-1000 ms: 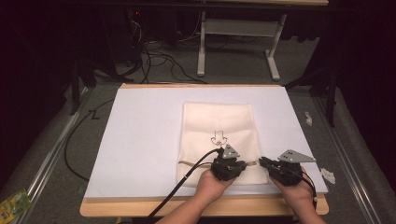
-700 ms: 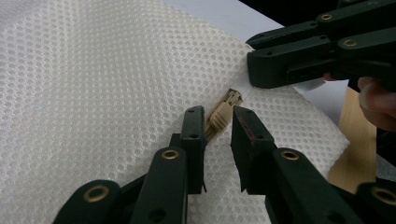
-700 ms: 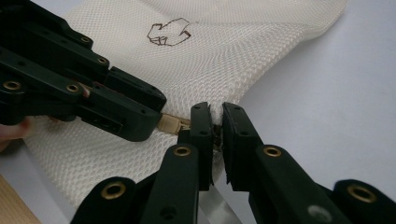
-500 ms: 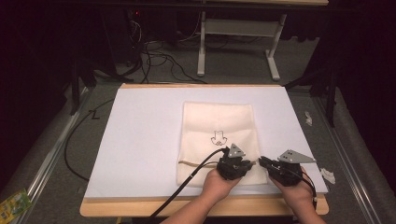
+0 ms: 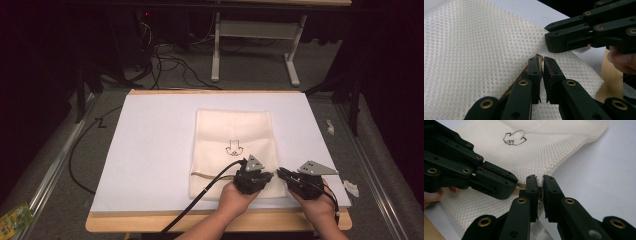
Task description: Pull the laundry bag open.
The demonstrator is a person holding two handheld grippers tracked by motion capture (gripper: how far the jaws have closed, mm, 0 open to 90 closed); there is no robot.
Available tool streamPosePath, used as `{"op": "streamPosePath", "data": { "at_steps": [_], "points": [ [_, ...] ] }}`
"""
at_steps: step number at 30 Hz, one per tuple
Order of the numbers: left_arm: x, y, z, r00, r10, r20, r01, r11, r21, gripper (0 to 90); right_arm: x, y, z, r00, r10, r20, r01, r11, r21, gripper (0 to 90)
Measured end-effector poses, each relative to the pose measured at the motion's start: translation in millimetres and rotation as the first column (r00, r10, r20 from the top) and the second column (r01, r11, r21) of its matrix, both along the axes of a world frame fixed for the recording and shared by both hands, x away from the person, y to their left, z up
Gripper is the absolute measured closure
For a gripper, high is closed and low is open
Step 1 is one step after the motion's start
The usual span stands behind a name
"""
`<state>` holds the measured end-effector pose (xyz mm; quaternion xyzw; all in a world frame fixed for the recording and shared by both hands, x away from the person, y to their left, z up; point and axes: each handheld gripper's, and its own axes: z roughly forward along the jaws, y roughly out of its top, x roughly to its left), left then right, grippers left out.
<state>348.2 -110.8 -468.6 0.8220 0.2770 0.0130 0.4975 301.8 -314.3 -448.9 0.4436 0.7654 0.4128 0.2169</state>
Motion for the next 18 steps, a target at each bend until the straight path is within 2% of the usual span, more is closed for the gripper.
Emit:
{"op": "streamPosePath", "data": {
  "at_steps": [9,14,18],
  "points": [
    [-1.9,-2.3,-1.2,0.9998,0.006,0.018,-0.006,0.9999,0.014,86.9,0.6,-0.6,0.2,1.0,0.008,0.004,-0.008,1.0,0.002,84.2],
    [-1.4,-0.4,-2.3,0.9998,0.0,0.017,0.0,0.9999,0.017,87.0,0.5,1.1,0.0,1.0,0.01,0.0,-0.01,1.0,-0.023,84.3],
    [-2.9,1.0,-1.8,0.9993,0.002,0.036,-0.003,0.9998,0.022,87.1,0.7,1.9,0.7,1.0,0.006,0.001,-0.006,1.0,-0.022,84.4]
  ]
}}
